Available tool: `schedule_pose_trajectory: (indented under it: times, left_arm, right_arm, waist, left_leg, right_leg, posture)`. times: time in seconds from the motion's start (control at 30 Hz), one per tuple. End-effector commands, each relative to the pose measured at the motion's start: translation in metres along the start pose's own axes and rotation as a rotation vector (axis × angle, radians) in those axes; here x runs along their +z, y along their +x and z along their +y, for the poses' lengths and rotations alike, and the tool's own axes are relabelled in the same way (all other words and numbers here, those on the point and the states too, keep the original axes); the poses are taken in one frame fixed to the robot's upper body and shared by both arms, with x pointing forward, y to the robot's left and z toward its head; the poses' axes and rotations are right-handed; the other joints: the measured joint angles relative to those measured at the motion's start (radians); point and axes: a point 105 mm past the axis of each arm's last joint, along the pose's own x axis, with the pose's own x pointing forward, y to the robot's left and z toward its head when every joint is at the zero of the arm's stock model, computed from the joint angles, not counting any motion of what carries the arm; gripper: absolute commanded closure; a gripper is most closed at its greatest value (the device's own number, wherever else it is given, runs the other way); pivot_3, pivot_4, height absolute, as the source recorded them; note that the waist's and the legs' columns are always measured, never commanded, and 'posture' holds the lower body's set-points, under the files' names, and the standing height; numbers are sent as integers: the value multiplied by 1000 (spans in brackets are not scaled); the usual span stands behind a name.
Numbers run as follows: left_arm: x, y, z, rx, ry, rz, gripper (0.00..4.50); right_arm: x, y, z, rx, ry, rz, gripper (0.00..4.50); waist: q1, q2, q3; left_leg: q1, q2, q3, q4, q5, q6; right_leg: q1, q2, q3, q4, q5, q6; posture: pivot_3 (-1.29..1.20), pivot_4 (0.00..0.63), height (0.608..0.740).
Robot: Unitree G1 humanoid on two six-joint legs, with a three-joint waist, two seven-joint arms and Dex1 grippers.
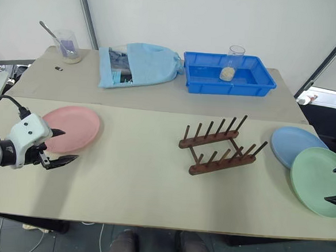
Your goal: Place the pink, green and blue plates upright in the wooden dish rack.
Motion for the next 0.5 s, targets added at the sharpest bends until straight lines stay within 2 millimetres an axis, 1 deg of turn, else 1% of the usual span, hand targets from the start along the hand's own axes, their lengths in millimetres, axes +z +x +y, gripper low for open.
schedule_pose_trajectory:
  times: [0.03, 0.1, 0.17, 0.3, 0.37, 0.43, 0.5]
  left_arm:
    - [15, 0, 3, 4, 1, -68, 49]
    - [26, 7, -3, -13, 61, -110, 49]
    - [40, 20, -20, -75, 78, -172, 49]
    - [59, 57, -70, -229, 71, -273, 49]
    - [67, 78, -95, -297, 52, -317, 49]
    - [72, 101, -115, -337, 53, -333, 49]
    - [83, 120, -134, -374, 37, -383, 49]
  right_arm:
    - [5, -5, -2, -30, -14, -20, 0]
    - [5, -5, -1, -31, -14, -22, 0]
    - [6, -5, -1, -36, -19, -33, 0]
    - [19, -3, 6, -29, -26, -92, 0]
    - [29, -2, 14, -22, -20, -137, 0]
    - [40, -1, 25, -17, 5, -192, 0]
    - [46, -2, 35, -10, 32, -215, 0]
  waist:
    - [0, 0, 0]
    - [1, 0, 0]
    - [2, 0, 0]
    - [8, 0, 0]
    - [12, 0, 0]
    - [16, 0, 0]
    - [22, 0, -1]
  left_leg:
    - [0, 0, 0, 0, 0, 0]
    - [0, 0, 0, 0, 0, 0]
    - [0, 0, 0, 1, 0, 0]
    - [0, -1, 0, 2, 1, 1]
    - [0, -1, 0, 2, 4, 6]
    - [0, -1, -1, 3, 4, 7]
    - [0, -1, -2, 3, 4, 7]
  right_leg:
    - [0, 0, 0, 0, 0, 0]
    - [0, 0, 0, 0, 0, 0]
    - [1, 0, 0, 0, 0, 0]
    - [2, 0, 0, 0, 1, 1]
    - [2, 0, 0, 1, 1, 1]
    - [3, 1, 1, 2, 1, 2]
    - [4, 2, 1, 2, 1, 2]
  posture:
    - [0, 150, 696]
    - [0, 150, 696]
    - [0, 150, 696]
    - [0, 150, 696]
    - [0, 150, 696]
    - [0, 150, 696]
    - [0, 150, 696]
